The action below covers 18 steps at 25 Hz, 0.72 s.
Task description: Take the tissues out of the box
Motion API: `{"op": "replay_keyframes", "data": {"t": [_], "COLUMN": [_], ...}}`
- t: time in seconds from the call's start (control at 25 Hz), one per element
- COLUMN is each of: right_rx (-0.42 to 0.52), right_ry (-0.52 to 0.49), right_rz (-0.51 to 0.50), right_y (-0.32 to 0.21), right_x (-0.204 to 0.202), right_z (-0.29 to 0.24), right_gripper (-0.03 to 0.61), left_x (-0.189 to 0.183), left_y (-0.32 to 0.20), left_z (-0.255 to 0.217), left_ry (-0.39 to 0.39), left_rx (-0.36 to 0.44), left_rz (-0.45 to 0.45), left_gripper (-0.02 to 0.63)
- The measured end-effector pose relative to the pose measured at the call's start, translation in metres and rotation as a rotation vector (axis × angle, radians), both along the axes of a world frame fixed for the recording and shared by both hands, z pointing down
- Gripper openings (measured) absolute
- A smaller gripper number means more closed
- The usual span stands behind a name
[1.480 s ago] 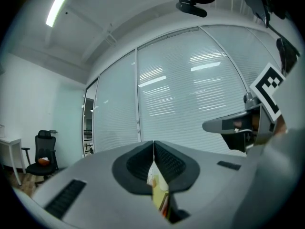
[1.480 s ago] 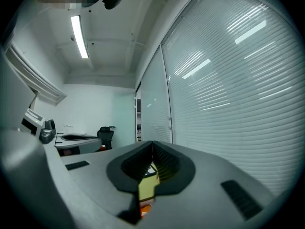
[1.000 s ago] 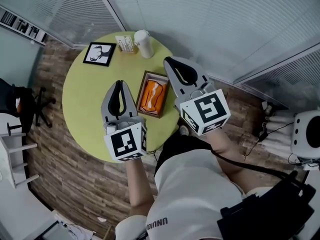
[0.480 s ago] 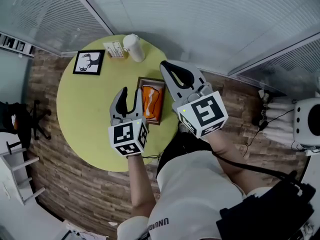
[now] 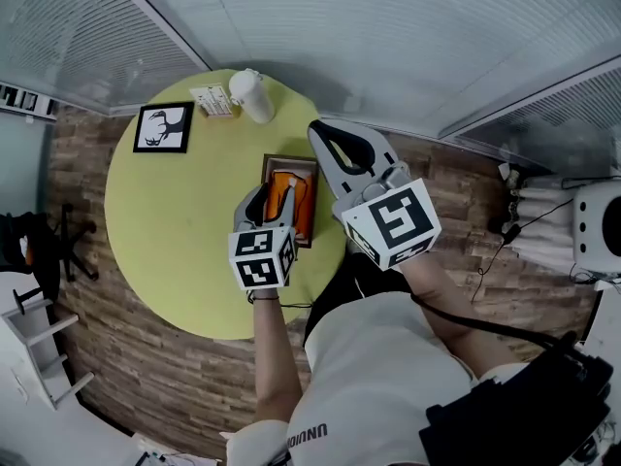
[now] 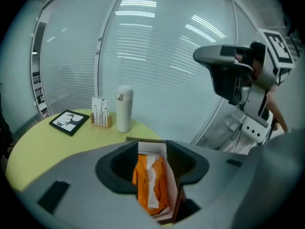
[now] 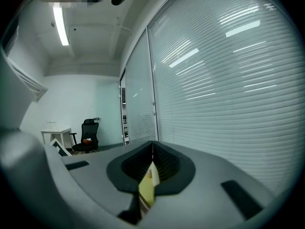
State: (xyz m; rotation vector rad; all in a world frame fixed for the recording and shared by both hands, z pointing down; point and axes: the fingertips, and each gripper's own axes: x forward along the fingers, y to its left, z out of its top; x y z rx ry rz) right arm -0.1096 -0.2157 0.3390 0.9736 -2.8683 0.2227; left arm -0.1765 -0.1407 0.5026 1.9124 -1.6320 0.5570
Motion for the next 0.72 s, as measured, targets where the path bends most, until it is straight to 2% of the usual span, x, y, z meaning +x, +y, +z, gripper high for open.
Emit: {"op": "replay_keyframes", "data": {"t": [0.12,0.36,0.56,0.72], "right_rx": [-0.004,-0.007,-0.018,-0.023], "right_ry": [0.003,0.010,0.016,0.018], "right_rz": [0.007,0.016,0.026,0.032], "right_y": [-0.002,-0.007,-0.010,-0.011], "right_x": [0.001,0.003,0.004,0.005], "right_z": [0.002,0.005,0.010,0.011], "right_gripper": [0.020,0.020,0.020,0.020], "left_x": [0.007,0.015,0.011,0.015], "left_y": [0.004,0.008,0.007,0.010], "left_z": [0.020,0.047,0.059,0.068], "left_ry": [0.006,0.012,-0.037,-0.039], "left_rx": [-0.084,-0.187,-0.222,-0.265], "left_rz": [0.043,0.081,0.073,0.092], "left_gripper": [0.184,0.186,0.202,0.216]}}
